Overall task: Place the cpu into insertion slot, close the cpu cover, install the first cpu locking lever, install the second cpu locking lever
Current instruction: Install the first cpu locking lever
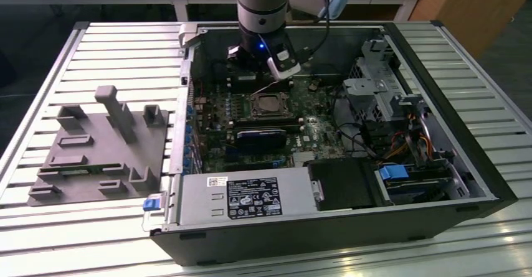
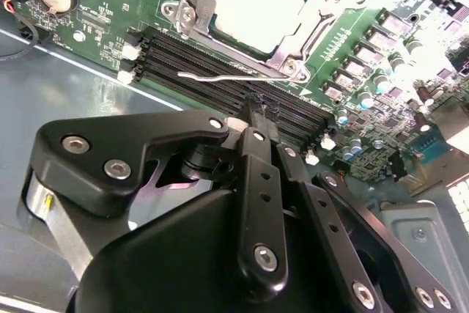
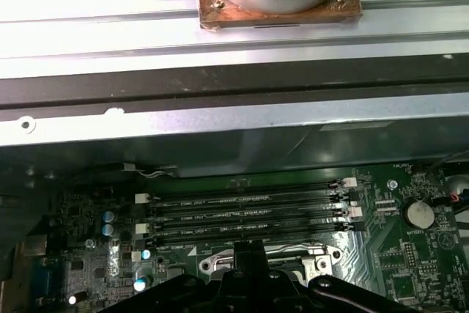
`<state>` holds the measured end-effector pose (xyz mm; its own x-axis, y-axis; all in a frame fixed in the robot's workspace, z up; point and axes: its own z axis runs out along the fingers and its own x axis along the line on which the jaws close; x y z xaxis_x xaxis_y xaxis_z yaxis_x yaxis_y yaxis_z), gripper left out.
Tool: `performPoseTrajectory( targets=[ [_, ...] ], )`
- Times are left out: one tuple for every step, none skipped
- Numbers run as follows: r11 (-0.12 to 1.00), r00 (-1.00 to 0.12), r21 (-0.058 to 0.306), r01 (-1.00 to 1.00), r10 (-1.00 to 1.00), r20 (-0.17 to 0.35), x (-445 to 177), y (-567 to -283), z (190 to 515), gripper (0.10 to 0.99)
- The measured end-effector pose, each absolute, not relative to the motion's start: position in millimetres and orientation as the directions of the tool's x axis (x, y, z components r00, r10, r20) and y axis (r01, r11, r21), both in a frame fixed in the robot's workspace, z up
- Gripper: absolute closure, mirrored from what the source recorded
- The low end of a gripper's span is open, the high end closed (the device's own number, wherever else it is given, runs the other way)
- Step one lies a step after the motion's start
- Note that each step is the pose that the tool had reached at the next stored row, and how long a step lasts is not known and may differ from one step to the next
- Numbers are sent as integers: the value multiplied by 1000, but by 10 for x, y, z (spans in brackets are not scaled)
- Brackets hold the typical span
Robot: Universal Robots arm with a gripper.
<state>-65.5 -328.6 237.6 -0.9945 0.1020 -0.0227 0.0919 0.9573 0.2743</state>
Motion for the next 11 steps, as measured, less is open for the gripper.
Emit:
performPoseTrajectory(
  targets=[
    [957,-995,274,92,102,-23,-654,-3286,2376,984],
    [957,-995,274,92,102,-23,-654,-3286,2376,984],
    [957,-995,274,92,102,-23,-653,-3286,2376,984],
    [957,-995,274,92,102,-23,-653,-3286,2376,984],
    [957,-995,274,92,102,-23,-652,-3286,2376,984],
    [957,-994,274,91,102,-25,-652,-3286,2375,984],
    [957,-994,275,89,102,-31,-652,-3286,2372,984],
    [957,-994,277,87,102,-40,-653,-3287,2369,984],
    [957,-994,278,84,102,-50,-654,-3288,2365,984],
    [957,-993,279,81,102,-60,-654,-3288,2362,984],
    [957,-992,280,79,102,-70,-654,-3289,2359,984]
  ],
)
